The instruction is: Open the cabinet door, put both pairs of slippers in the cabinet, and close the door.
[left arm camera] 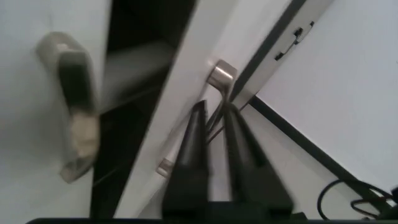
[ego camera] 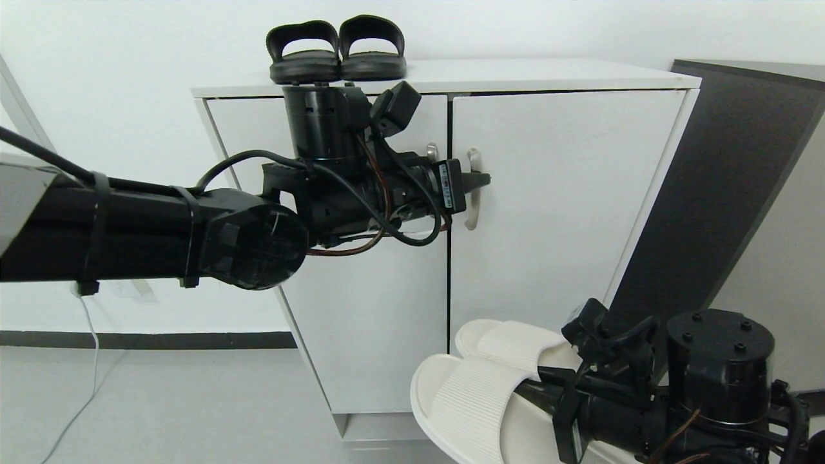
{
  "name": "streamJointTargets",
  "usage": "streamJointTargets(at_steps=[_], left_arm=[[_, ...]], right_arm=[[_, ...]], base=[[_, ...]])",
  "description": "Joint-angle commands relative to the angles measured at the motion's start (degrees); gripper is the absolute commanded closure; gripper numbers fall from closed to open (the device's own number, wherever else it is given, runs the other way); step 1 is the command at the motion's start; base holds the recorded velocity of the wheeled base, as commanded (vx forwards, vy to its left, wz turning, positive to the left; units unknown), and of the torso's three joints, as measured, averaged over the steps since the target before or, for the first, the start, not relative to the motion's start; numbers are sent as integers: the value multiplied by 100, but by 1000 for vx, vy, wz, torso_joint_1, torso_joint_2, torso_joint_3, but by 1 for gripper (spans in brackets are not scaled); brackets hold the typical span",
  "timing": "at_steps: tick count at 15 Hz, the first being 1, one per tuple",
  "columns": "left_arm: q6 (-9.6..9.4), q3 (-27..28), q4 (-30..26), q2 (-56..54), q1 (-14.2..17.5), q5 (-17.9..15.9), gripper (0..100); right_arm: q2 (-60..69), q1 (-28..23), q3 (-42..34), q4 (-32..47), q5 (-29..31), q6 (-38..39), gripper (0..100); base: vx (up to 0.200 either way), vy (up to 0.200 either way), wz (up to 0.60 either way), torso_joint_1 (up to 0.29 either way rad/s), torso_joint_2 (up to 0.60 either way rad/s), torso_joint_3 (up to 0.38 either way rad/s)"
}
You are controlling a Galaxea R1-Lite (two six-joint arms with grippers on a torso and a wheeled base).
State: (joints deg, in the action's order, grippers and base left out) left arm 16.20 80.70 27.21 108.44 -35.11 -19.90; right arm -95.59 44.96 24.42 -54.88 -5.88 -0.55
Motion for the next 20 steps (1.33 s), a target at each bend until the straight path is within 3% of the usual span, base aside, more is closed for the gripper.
streamJointTargets(at_steps=[1, 4, 9, 12, 13, 15, 17, 18, 20], left_arm=[[6, -63, 30, -112, 4, -6, 100], [6, -485, 39, -472, -31, -14, 100], [-12, -1320, 83, -1290, -453, 30, 100], [-12, -1733, 83, -1738, -488, 38, 100], [-3, -1742, 92, -1764, -462, 38, 100], [41, -1716, 92, -1641, -84, -58, 100], [322, -1443, 153, -1316, 13, -111, 100], [498, -1267, 417, -1053, 13, -111, 100], [542, -1100, 1050, -613, 4, -120, 100]], right_arm=[[-13, 4, -7, -5, -10, 2, 100], [49, 13, -86, -14, -133, -7, 100], [418, 57, -473, -163, -950, -33, 100], [550, 66, -719, -172, -1381, -376, 100], [550, 74, -728, -172, -1381, -385, 100], [541, 101, -745, -163, -1381, -393, 100], [532, 127, -772, -163, -1390, -402, 100], [523, 154, -789, -163, -1390, -402, 100], [506, 206, -816, -163, -1390, -411, 100]], base=[[0, 0, 0, 0, 0, 0], [0, 0, 0, 0, 0, 0], [0, 0, 0, 0, 0, 0], [0, 0, 0, 0, 0, 0], [0, 0, 0, 0, 0, 0], [0, 0, 0, 0, 0, 0], [0, 0, 0, 0, 0, 0], [0, 0, 0, 0, 0, 0], [0, 0, 0, 0, 0, 0]])
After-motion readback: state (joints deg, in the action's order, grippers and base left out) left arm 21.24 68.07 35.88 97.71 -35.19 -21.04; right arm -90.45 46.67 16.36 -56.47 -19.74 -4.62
